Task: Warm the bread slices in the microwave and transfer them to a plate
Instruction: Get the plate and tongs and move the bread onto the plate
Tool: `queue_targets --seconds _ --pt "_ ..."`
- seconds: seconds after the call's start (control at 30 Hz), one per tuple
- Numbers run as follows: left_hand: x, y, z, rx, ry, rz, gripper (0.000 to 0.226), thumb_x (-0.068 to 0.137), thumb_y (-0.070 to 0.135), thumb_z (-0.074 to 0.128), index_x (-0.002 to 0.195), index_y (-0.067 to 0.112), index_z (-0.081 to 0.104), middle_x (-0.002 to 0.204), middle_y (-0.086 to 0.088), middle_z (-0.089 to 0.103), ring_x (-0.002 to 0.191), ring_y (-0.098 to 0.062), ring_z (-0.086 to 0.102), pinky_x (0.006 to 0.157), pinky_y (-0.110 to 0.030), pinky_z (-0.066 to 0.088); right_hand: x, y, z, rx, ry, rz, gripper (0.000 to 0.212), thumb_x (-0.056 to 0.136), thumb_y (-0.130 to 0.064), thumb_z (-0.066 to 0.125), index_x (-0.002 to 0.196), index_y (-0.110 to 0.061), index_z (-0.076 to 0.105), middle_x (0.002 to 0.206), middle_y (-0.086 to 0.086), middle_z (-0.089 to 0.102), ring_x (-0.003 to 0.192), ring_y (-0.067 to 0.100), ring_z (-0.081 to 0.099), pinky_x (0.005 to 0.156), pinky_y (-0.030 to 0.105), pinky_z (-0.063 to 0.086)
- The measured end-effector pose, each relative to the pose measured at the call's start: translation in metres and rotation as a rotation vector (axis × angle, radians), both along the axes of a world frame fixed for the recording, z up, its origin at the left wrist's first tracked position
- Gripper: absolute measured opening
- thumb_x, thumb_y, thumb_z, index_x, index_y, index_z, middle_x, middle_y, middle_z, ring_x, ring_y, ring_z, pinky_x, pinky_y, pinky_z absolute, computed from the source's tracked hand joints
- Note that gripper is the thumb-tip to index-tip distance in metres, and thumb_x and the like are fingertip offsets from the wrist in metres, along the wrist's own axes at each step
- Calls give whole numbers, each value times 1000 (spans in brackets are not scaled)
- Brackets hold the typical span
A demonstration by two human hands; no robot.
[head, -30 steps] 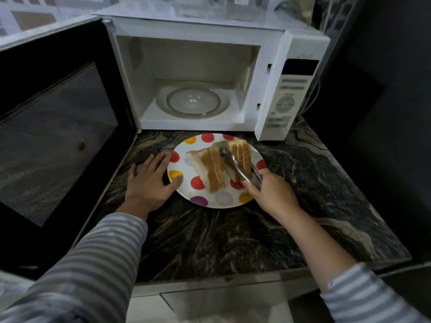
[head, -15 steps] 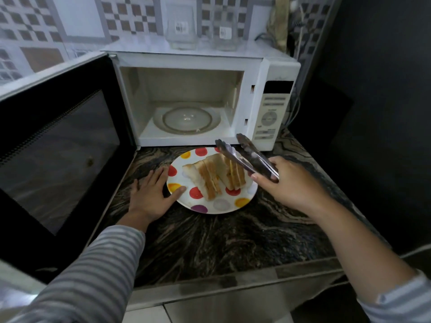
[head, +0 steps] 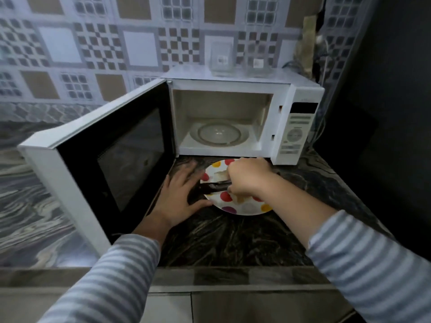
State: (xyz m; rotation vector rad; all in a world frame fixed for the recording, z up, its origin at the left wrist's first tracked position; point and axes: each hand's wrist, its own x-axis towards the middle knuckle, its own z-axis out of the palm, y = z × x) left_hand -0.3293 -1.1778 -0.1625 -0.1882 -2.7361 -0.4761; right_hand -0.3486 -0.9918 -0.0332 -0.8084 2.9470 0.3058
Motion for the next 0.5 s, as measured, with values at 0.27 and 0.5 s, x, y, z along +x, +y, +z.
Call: queue_targets --seconds 0.27,0.5 --pt "-3 0 12 59 -92 -77 56 81 63 51 126 30 61 137 7 56 133 -15 44 114 -40 23 7 -22 -1 28 -15 29 19 89 -26 54 106 -20 58 95 1 54 92 25 51 83 39 33" --pt "-7 1 18 134 -136 -49 37 86 38 67 122 30 65 123 2 67 116 -20 58 92 -24 41 -3 18 -2 -63 -94 -60 48 77 -49 71 113 -23 55 104 -1 59 97 22 57 72 32 40"
